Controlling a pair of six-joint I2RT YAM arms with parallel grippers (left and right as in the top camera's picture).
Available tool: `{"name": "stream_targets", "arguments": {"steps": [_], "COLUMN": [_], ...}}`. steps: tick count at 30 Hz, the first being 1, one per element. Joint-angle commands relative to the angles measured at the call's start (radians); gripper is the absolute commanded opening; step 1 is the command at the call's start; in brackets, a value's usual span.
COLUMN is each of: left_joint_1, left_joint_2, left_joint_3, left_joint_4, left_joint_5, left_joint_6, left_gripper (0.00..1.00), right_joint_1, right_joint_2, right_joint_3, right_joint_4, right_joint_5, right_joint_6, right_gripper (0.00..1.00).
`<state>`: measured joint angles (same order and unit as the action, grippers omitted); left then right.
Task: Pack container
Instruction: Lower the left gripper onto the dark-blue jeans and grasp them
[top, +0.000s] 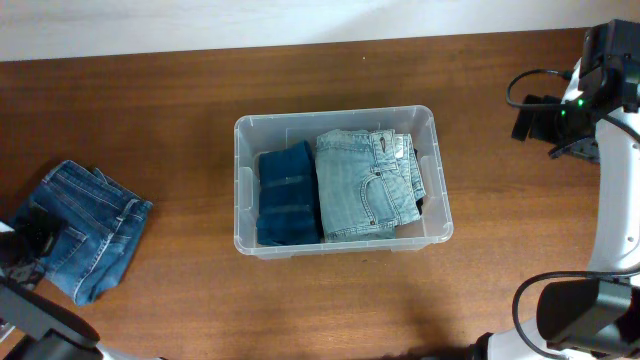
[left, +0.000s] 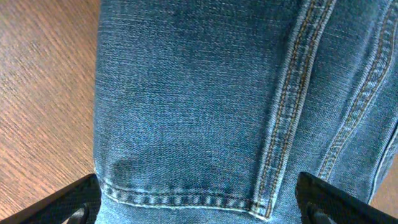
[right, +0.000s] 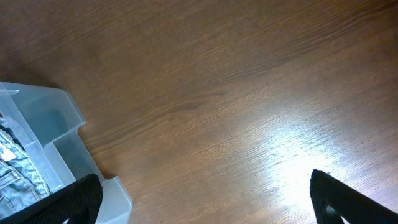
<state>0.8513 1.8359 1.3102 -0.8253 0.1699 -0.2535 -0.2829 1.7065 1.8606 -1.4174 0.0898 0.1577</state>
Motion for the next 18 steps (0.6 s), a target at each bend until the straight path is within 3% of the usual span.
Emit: {"name": "stream_targets", "arguments": {"steps": [1,12,18], "left_joint_1": [0.003,0.026,0.037], "left_joint_2": [-0.023,-0.023,-0.022], "left_joint_3": [-0.006,-0.012,-0.085], "left_joint_4": [-0.005,-0.026,0.05], "left_joint_5": [0.012,-0.092,-0.09], "left_joint_6": [0.024,0.019,0.019], "left_gripper": [0.99,0.99,0.99], "right_joint_1": [-0.006,-0.006,-0.006], "right_joint_2": [0.002,0.002,0.002], "right_joint_3": [0.003,0.003,0.003], "right_joint_4": [0.0,0.0,0.0], "right_joint_5": [0.012,0.012,0.012], "right_joint_6": [0.005,0.005,0.004], "right_gripper": [0.99,0.99,0.98]}}
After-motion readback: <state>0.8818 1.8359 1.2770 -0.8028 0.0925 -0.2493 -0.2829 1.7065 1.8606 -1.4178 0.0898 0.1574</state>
